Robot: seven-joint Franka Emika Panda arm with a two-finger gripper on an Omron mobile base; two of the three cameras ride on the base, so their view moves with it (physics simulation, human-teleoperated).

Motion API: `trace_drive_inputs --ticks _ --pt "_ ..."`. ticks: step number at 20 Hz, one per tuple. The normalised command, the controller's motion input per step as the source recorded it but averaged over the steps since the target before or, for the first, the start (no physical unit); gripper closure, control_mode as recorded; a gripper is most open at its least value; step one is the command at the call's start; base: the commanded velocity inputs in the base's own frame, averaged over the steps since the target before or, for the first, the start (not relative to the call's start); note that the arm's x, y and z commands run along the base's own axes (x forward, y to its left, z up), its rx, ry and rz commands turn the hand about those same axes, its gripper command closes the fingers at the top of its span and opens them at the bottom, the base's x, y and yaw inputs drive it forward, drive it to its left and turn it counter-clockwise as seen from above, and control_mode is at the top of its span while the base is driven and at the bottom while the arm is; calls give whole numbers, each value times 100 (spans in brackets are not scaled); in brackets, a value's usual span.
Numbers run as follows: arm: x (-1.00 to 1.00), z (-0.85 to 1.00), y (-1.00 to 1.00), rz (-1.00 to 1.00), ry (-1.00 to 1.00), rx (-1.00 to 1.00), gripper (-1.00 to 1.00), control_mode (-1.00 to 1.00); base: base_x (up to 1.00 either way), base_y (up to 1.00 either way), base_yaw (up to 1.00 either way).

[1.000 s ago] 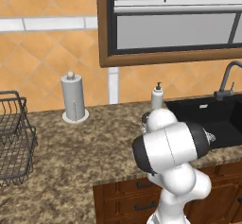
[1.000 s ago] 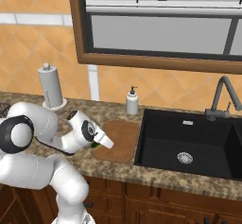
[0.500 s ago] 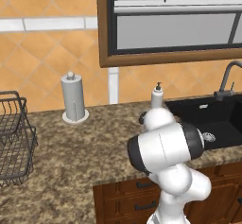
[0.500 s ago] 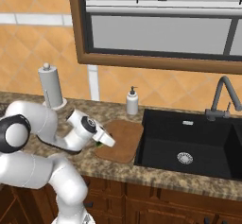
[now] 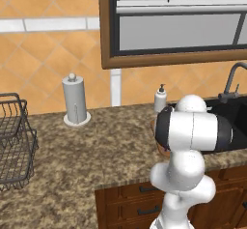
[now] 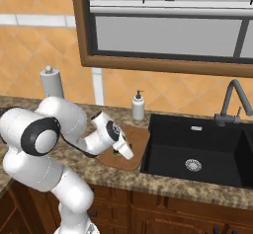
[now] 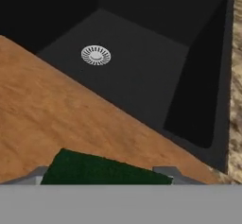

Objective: Pick up the sponge from the counter and clean the cutting board by briefly scrubbing or pressing down on the cutting board. Once finished, release the sponge.

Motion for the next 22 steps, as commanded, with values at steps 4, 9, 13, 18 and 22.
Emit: trace_drive_inputs --ticks 4,9,13,18,22 --pt "-14 -100 -1 -22 0 -17 100 -100 0 0 0" --pt "-45 -50 -9 -20 -4 -6 100 -100 0 0 0" --pt "-8 100 -55 -14 8 21 100 -100 0 0 0" --pt "20 45 -47 -14 28 11 100 -100 0 0 0" --pt "77 -99 -2 -19 18 0 100 -100 0 0 0"
